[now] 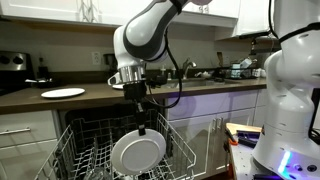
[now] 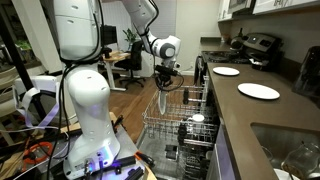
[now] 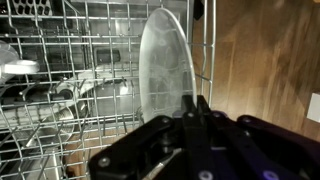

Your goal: Pick up the white plate and move it from the left side of the dishwasher to the right side

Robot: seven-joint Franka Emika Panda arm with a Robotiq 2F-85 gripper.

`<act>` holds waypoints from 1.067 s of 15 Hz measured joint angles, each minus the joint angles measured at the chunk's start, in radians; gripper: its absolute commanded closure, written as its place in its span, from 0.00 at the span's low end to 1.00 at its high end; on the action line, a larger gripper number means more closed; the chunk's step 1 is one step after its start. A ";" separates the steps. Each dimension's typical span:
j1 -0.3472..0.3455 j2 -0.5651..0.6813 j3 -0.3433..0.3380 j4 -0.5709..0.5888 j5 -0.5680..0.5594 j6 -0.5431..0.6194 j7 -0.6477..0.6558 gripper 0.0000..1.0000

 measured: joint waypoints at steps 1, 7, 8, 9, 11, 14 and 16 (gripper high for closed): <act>0.000 0.002 -0.005 -0.001 0.000 0.000 -0.001 0.99; 0.000 0.003 -0.032 -0.017 0.000 0.001 -0.016 0.99; 0.000 0.003 -0.035 -0.021 0.000 0.001 -0.024 0.99; 0.000 0.003 -0.037 -0.026 0.000 0.001 -0.031 0.99; 0.000 0.003 -0.042 -0.034 0.000 0.001 -0.045 0.99; 0.000 0.003 -0.048 -0.050 0.000 0.004 -0.061 0.99; 0.000 0.003 -0.050 -0.059 0.000 0.013 -0.064 0.99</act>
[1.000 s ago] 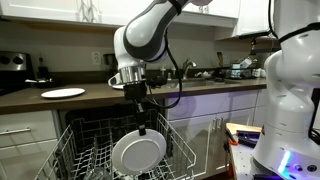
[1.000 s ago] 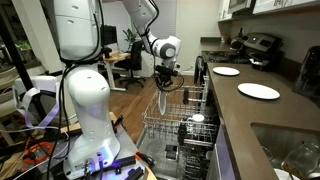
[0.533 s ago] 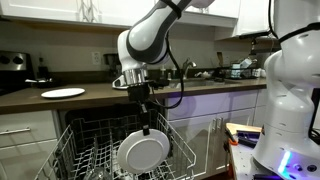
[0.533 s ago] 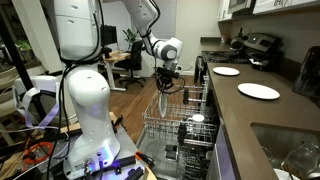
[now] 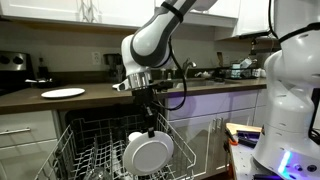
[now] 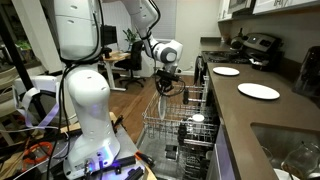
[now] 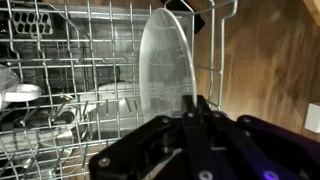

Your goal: Pick up the white plate and move it from the left side of the dishwasher to the right side

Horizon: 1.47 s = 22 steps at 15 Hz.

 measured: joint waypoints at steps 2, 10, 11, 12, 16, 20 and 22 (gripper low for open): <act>0.000 0.000 -0.001 -0.012 0.000 0.021 -0.001 0.99; 0.000 0.011 -0.001 -0.041 0.000 0.103 -0.011 0.99; 0.000 0.012 -0.001 -0.041 0.000 0.105 -0.014 0.99; 0.000 0.014 -0.001 -0.041 0.000 0.106 -0.018 0.99; 0.000 0.022 0.000 -0.041 0.000 0.114 -0.030 0.99; 0.000 0.041 0.000 -0.041 0.000 0.135 -0.044 0.99; 0.000 0.055 0.000 -0.040 0.000 0.148 -0.051 0.99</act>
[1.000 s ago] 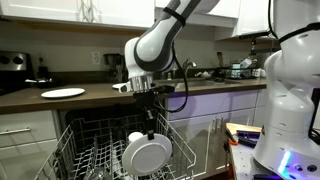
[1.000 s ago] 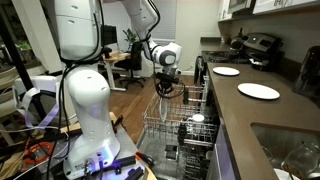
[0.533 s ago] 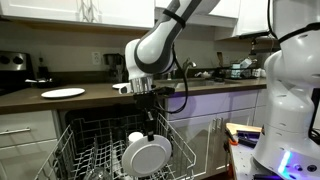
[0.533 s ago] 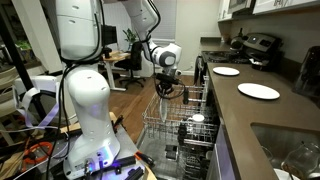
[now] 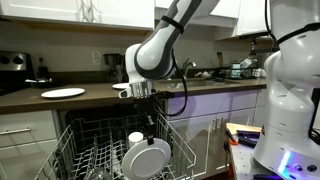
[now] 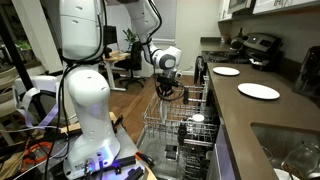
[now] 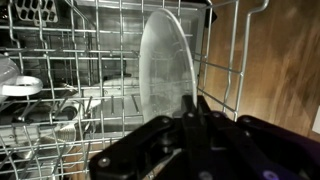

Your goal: Pick up the white plate and move it from the left side of the dishwasher to the right side

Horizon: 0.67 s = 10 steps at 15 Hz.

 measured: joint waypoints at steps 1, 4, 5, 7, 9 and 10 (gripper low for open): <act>0.000 0.008 0.000 0.000 0.000 0.008 -0.004 0.99; -0.002 0.032 0.000 0.000 0.000 0.030 -0.016 0.99; -0.004 0.040 0.001 0.001 0.000 0.034 -0.021 0.99; -0.011 0.054 0.005 0.002 0.000 0.040 -0.031 0.99; -0.015 0.065 0.006 0.004 0.000 0.043 -0.037 0.99; -0.016 0.069 0.006 0.006 0.000 0.044 -0.037 0.99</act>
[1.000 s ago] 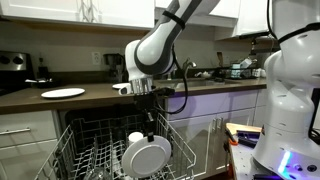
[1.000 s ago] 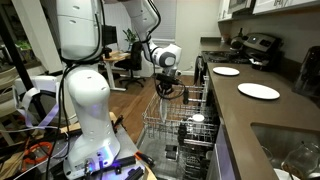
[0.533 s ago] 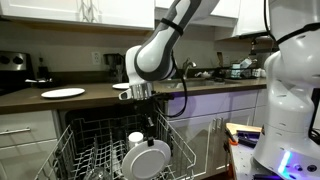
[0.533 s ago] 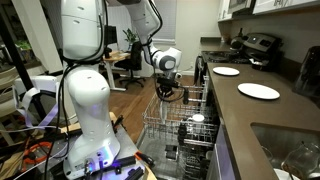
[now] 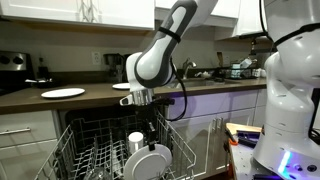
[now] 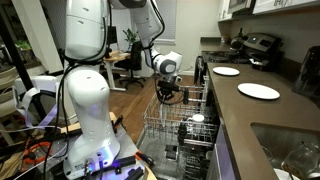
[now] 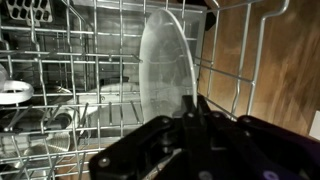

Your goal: Pick up the white plate and move it from the left side of the dishwasher to the right side

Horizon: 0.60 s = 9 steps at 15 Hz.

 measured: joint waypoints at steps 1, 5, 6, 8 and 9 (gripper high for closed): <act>-0.002 0.003 0.001 0.002 0.000 0.000 -0.001 0.99; -0.011 0.016 0.007 0.007 0.000 0.001 -0.003 0.99; -0.012 0.018 0.007 0.008 0.000 0.002 -0.005 0.99; -0.016 0.025 0.010 0.011 0.000 0.005 -0.008 0.99; -0.020 0.030 0.013 0.013 0.000 0.005 -0.010 0.99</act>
